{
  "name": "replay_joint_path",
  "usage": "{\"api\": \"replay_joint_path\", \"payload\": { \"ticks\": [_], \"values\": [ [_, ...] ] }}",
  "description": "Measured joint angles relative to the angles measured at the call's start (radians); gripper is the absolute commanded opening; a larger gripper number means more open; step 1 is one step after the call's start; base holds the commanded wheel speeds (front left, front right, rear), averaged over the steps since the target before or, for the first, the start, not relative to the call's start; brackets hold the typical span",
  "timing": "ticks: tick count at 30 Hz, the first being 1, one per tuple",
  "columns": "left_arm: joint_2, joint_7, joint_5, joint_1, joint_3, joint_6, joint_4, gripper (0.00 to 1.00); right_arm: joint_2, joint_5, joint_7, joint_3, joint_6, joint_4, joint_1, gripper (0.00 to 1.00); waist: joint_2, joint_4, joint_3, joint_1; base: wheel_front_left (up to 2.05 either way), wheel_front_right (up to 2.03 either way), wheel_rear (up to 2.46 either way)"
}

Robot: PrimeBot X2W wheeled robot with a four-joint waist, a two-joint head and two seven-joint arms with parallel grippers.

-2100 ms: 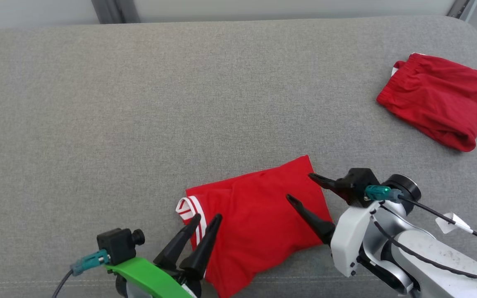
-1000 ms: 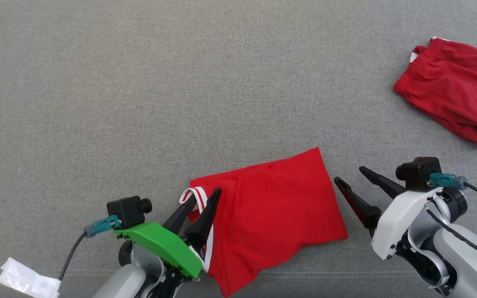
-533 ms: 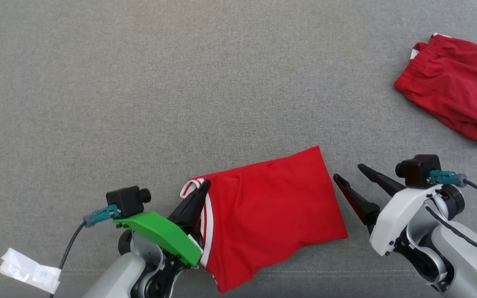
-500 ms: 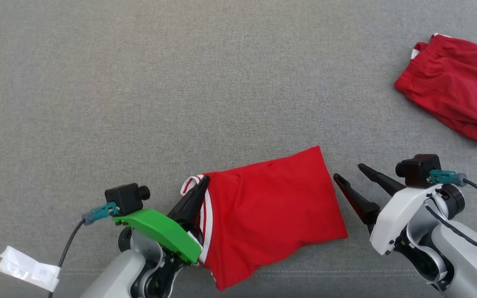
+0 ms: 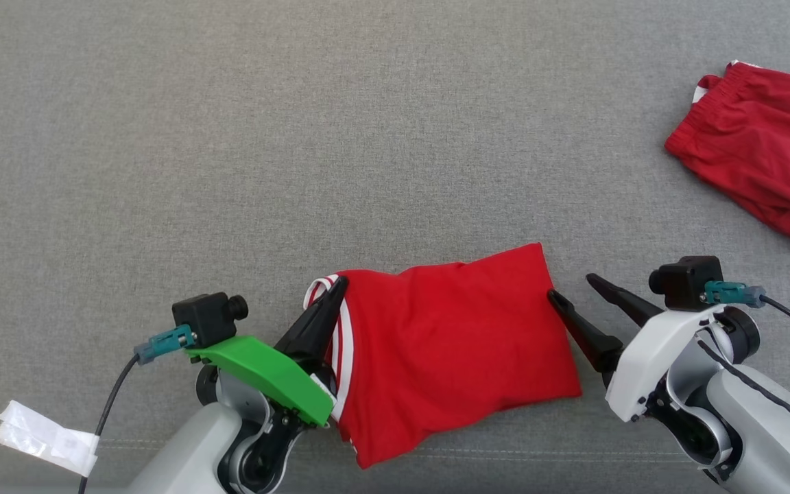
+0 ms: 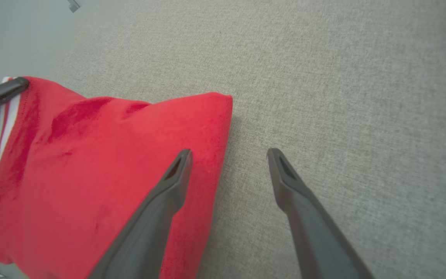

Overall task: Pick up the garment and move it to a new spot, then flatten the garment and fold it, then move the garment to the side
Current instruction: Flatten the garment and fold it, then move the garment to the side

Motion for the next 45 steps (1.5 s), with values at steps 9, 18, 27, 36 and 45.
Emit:
{"api": "replay_joint_path", "payload": {
  "ticks": [9, 18, 27, 36, 45],
  "values": [
    [0.005, 0.003, -0.003, 0.000, -0.007, -0.008, 0.038, 0.98, 0.034, 0.099, 0.002, -0.022, 0.018, 0.017, 0.006, 1.00, 0.0000, 0.004, 0.004, 0.0000, 0.00, 0.00, 0.00],
    [0.003, 0.002, -0.003, 0.000, -0.008, -0.010, 0.064, 1.00, 0.025, 0.169, 0.028, -0.050, 0.048, 0.045, 0.007, 1.00, 0.0000, 0.011, 0.012, 0.0000, 0.00, 0.00, 0.00],
    [0.000, 0.000, -0.005, -0.001, -0.008, -0.018, 0.081, 1.00, 0.029, 0.212, 0.064, -0.044, 0.079, 0.053, 0.008, 1.00, 0.0000, 0.020, 0.010, 0.0000, 0.00, 0.00, 0.00],
    [-0.002, -0.009, -0.011, -0.005, -0.009, -0.019, 0.099, 0.97, 0.039, 0.221, 0.102, -0.021, 0.097, 0.060, 0.007, 1.00, 0.0000, 0.028, 0.013, 0.0000, 0.00, 0.00, 0.00],
    [-0.007, -0.012, -0.012, -0.022, -0.014, -0.019, 0.114, 0.50, 0.046, 0.245, 0.116, -0.026, 0.110, 0.072, -0.013, 0.00, 0.0000, 0.035, 0.014, 0.0000, 0.00, 0.00, 0.00]
  ]
}}
